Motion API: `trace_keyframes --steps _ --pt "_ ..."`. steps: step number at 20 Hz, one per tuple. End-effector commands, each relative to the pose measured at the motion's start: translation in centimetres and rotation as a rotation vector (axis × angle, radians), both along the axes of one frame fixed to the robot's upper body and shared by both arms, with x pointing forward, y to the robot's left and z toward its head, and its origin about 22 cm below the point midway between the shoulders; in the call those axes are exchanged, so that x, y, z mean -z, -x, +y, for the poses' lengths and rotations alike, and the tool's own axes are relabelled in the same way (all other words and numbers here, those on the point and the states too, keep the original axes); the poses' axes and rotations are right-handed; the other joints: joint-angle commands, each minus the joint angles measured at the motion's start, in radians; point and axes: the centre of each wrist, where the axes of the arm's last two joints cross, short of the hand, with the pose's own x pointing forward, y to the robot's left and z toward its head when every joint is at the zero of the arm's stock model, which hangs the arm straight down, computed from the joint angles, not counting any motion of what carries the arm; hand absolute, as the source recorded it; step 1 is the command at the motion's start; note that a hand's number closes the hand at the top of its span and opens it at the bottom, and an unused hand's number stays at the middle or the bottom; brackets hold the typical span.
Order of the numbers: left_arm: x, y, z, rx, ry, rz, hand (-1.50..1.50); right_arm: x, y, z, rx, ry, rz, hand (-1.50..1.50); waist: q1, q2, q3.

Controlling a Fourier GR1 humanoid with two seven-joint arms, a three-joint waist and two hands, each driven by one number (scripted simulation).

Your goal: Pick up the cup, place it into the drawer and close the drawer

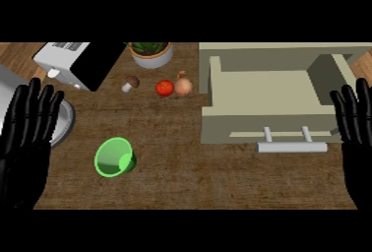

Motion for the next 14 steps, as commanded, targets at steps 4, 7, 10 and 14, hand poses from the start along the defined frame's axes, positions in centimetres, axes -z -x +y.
trace_keyframes --steps 4,7,10,14 --pt "-0.8 0.9 -1.5 0.092 -0.003 -0.040 -1.50 -1.0 -0.5 0.5 -0.055 -0.013 0.012 -1.50 0.005 -0.008 -0.025" --pt "2.5 0.6 -2.7 0.168 0.181 0.080 -1.50 0.0 0.1 1.5 -0.167 -0.061 0.087 -1.50 0.003 -0.006 -0.025" --pt "2.1 -0.5 -2.2 0.166 0.188 0.070 -1.50 0.1 -0.2 0.3 -0.147 -0.053 0.113 -1.50 0.001 -0.006 -0.025" --pt "0.2 2.1 -2.3 0.182 0.189 0.093 -1.50 0.9 -0.5 2.0 -0.159 -0.057 0.099 -1.50 0.005 -0.008 -0.024"
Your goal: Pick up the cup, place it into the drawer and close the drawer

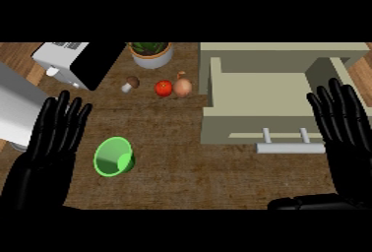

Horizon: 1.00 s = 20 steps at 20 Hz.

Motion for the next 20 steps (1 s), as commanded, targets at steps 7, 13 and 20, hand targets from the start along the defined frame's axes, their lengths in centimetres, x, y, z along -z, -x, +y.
trace_keyframes --steps 7,13,20 --pt "-0.4 0.1 -1.7 0.014 0.022 0.030 -1.50 0.3 -1.7 0.7 -0.009 -0.003 -0.003 -1.50 0.001 0.000 0.000" --pt "2.8 -0.9 -0.2 -0.022 0.021 0.026 -1.50 -1.3 -1.4 -0.5 -0.006 -0.021 0.001 -1.50 0.000 0.000 -0.001" --pt "3.0 -1.2 -0.3 -0.034 0.002 0.100 -1.50 0.1 -1.7 0.7 -0.016 -0.010 0.005 -1.50 0.000 0.000 -0.001"
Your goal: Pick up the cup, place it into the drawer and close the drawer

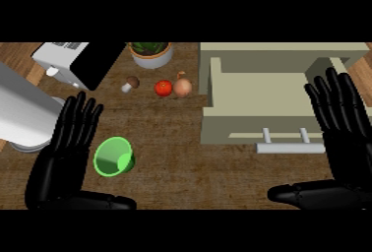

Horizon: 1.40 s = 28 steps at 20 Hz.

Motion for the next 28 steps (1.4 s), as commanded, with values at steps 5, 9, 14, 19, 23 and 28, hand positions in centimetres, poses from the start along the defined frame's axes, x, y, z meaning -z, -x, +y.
trace_keyframes --steps 5,9,14,19,23,28 --pt "2.6 1.9 0.3 -0.043 -0.008 0.065 -1.50 0.2 -0.8 0.1 -0.004 0.007 -0.013 -1.50 0.002 0.000 0.000" --pt "4.1 0.3 1.2 -0.059 -0.022 0.121 -1.50 0.4 -1.0 -1.0 0.010 0.012 -0.016 -1.50 0.000 0.001 0.000" --pt "3.9 -0.7 3.3 -0.119 -0.033 0.125 -1.50 -0.5 -0.3 -0.6 -0.004 0.013 0.002 -1.50 -0.001 0.000 0.000" --pt "8.7 1.0 5.0 -0.155 -0.071 0.151 -1.50 -1.2 -0.1 -0.7 0.002 0.012 -0.018 -1.50 0.001 0.000 0.000" --pt "11.3 0.3 5.4 -0.123 -0.056 0.178 -1.50 -1.3 0.7 -1.0 0.004 0.003 0.017 -1.50 -0.002 0.000 0.000" --pt "12.3 0.8 5.9 -0.138 -0.063 0.199 -1.50 -2.5 -0.2 -0.8 -0.008 0.017 0.011 -1.50 0.001 0.000 0.000"
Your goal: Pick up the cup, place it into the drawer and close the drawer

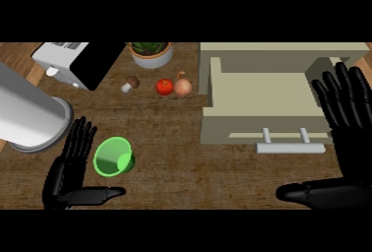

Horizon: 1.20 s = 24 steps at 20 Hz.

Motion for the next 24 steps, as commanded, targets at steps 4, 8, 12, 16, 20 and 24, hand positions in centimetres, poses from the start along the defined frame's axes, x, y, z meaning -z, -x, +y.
trace_keyframes --steps 4,8,12,16,20,24 --pt "4.3 -0.4 1.1 -0.008 -0.011 0.019 -1.50 -1.0 0.0 0.6 0.002 -0.014 -0.004 -1.50 -0.001 0.000 0.000" --pt "5.8 -0.1 -0.3 -0.021 0.015 0.028 -1.50 0.5 -0.8 0.7 0.000 -0.011 -0.015 -1.50 0.000 0.000 0.000" --pt "6.2 -0.7 0.4 -0.036 0.010 0.032 -1.50 0.9 -0.9 1.2 -0.024 -0.008 -0.014 -1.50 0.001 0.000 0.000" --pt "6.5 -2.7 1.3 -0.075 0.008 0.026 -1.50 -1.1 1.3 -0.4 -0.024 0.015 -0.007 -1.50 -0.003 0.000 0.000" --pt "9.4 -1.3 2.2 -0.054 0.014 0.053 -1.50 -0.2 1.0 0.5 -0.024 0.001 0.002 -1.50 -0.002 0.000 0.000" --pt "9.9 -2.5 1.1 -0.040 0.006 0.050 -1.50 0.4 2.1 1.0 -0.014 0.019 -0.007 -1.50 -0.005 0.000 0.000"
